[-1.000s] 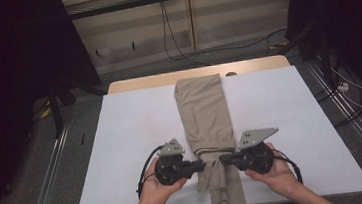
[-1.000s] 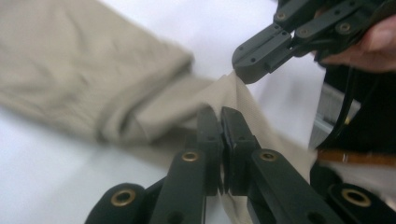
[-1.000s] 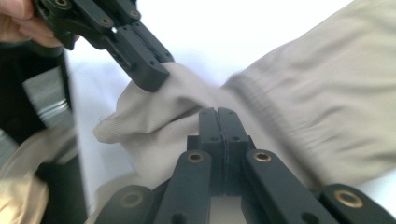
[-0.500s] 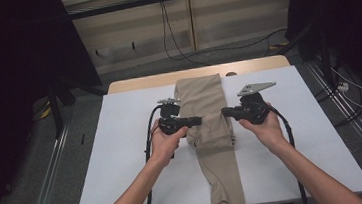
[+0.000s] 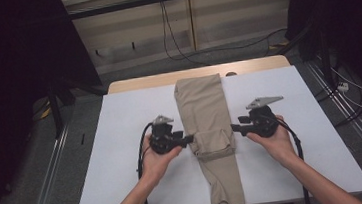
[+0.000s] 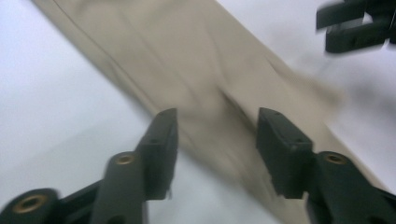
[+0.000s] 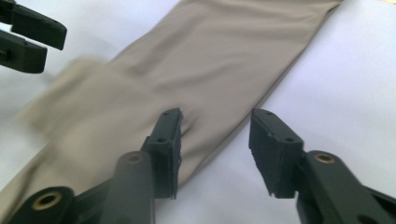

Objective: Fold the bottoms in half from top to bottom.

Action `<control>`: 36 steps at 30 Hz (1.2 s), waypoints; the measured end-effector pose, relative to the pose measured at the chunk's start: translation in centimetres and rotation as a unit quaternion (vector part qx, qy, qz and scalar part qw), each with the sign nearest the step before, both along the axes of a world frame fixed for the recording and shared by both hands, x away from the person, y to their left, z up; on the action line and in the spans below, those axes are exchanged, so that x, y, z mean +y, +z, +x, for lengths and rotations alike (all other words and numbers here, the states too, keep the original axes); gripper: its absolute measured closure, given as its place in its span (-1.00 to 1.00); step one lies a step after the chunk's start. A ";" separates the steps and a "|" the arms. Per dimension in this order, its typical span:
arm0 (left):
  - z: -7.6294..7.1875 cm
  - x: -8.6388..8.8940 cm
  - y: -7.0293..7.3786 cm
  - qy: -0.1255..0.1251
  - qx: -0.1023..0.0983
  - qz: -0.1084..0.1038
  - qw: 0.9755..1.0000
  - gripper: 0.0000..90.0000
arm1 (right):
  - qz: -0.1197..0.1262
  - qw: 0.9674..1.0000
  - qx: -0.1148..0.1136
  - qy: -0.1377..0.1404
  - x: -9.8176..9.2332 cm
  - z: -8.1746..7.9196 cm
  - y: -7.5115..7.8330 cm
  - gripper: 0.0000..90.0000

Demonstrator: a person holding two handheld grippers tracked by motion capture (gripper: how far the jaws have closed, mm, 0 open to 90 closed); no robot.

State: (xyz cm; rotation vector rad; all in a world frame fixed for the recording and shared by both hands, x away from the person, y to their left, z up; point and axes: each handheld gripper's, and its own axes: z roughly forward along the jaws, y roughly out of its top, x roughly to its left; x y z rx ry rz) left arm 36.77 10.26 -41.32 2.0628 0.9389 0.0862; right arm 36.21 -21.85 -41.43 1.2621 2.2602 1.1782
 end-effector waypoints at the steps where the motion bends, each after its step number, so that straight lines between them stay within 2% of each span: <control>1: -1.4 0.1 -0.1 -0.011 -0.003 0.005 1.000 0.15 | 0.002 1.000 0.001 0.010 -0.1 -1.3 0.2 0.27; 3: -4.0 0.1 -0.2 -0.052 -0.003 0.005 0.999 0.21 | 0.005 0.999 0.012 0.040 0.0 -4.0 0.2 0.36; 4: -5.2 -0.1 -0.3 -0.075 -0.008 0.012 0.997 0.26 | 0.008 0.998 0.020 0.058 0.2 -5.3 0.1 0.46; 5: -6.1 -0.4 -0.5 -0.104 -0.009 0.015 0.994 0.28 | 0.009 0.996 0.026 0.086 0.5 -6.5 -0.1 0.50; 6: -6.9 -0.7 -0.7 -0.118 -0.015 0.019 0.993 0.34 | 0.004 0.994 0.031 0.103 0.9 -7.7 -0.4 0.52; 7: -7.3 -1.1 -0.9 -0.130 -0.015 0.022 0.991 0.32 | -0.002 0.993 0.039 0.115 1.4 -8.8 -0.8 0.53; 8: -7.6 -1.6 -1.1 -0.141 -0.014 0.019 0.990 0.26 | -0.007 0.990 0.051 0.133 1.9 -9.6 -1.3 0.53; 10: -7.8 -2.6 -1.4 -0.156 -0.033 0.031 0.987 0.18 | -0.015 0.986 0.050 0.157 2.8 -10.9 -1.8 0.48; 12: -7.9 -3.5 -1.9 -0.166 -0.034 0.042 0.985 0.22 | -0.020 0.985 0.047 0.165 3.6 -11.5 -2.2 0.38; 14: -8.3 -4.1 -2.5 -0.181 -0.048 0.065 0.980 0.62 | -0.037 0.982 0.052 0.177 4.2 -11.8 -2.7 0.36; 15: -8.4 -4.1 -2.7 -0.196 -0.045 0.079 0.976 0.81 | -0.046 0.981 0.052 0.181 4.4 -11.9 -3.0 0.33; 16: -8.6 -4.0 -2.9 -0.187 -0.044 0.091 0.977 0.99 | -0.055 0.980 0.054 0.184 4.6 -12.0 -3.2 0.33; 17: -8.7 -3.8 -2.9 -0.185 -0.039 0.094 0.978 1.00 | -0.062 0.980 0.044 0.186 4.7 -12.2 -3.2 0.33; 18: -8.9 -3.4 -2.8 -0.190 -0.034 0.094 0.977 1.00 | -0.067 0.979 0.042 0.186 4.7 -12.4 -3.2 0.32; 19: -9.0 -2.9 -2.5 -0.186 -0.034 0.104 0.976 1.00 | -0.071 0.979 0.040 0.187 4.7 -12.5 -3.1 0.32; 20: -9.1 -2.5 -2.4 -0.170 -0.022 0.091 0.981 1.00 | -0.074 0.979 0.040 0.188 4.7 -12.7 -3.1 0.35; 21: -9.1 -2.0 -2.2 -0.169 -0.012 0.092 0.981 1.00 | -0.078 0.978 0.037 0.191 4.6 -12.9 -3.0 0.38; 22: -9.1 -1.6 -2.2 -0.165 -0.016 0.097 0.981 1.00 | -0.080 0.977 0.036 0.193 4.6 -13.1 -3.0 0.42; 23: -9.2 -1.4 -2.3 -0.158 -0.012 0.095 0.983 1.00 | -0.081 0.976 0.034 0.199 4.6 -13.2 -3.1 0.42; 24: -9.1 -1.3 -2.3 -0.164 -0.005 0.098 0.982 1.00 | -0.081 0.976 0.033 0.197 4.6 -13.3 -3.1 0.42; 25: -9.2 -1.4 -2.4 -0.165 -0.008 0.103 0.981 1.00 | -0.080 0.977 0.033 0.195 4.6 -13.3 -3.1 0.51; 26: -9.2 -1.5 -2.5 -0.171 -0.006 0.108 0.979 1.00 | -0.081 0.976 0.032 0.197 4.6 -13.4 -3.1 0.66; 28: -9.2 -1.5 -2.5 -0.172 -0.002 0.105 0.979 1.00 | -0.068 0.974 0.045 0.210 4.6 -13.3 -3.2 1.00; 31: -9.2 -1.3 -2.4 -0.170 0.004 0.094 0.981 1.00 | -0.063 0.973 0.058 0.212 4.5 -13.2 -3.0 1.00; 32: -9.2 -1.2 -2.4 -0.169 0.007 0.093 0.981 1.00 | -0.050 0.973 0.069 0.215 4.3 -13.2 -3.1 1.00; 33: -9.0 -1.2 -2.4 -0.166 0.010 0.087 0.982 0.98 | -0.038 0.972 0.076 0.219 4.3 -13.2 -3.1 1.00; 34: -8.9 -1.2 -2.3 -0.163 0.015 0.080 0.983 0.89 | -0.044 0.971 0.075 0.221 4.3 -13.2 -3.0 1.00; 35: -8.7 -1.2 -2.2 -0.157 0.010 0.076 0.985 0.68 | -0.048 0.971 0.070 0.222 4.3 -13.1 -2.9 1.00; 36: -8.4 -1.3 -1.9 -0.147 -0.009 0.079 0.986 0.51 | -0.039 0.972 0.071 0.221 4.2 -12.9 -2.8 0.94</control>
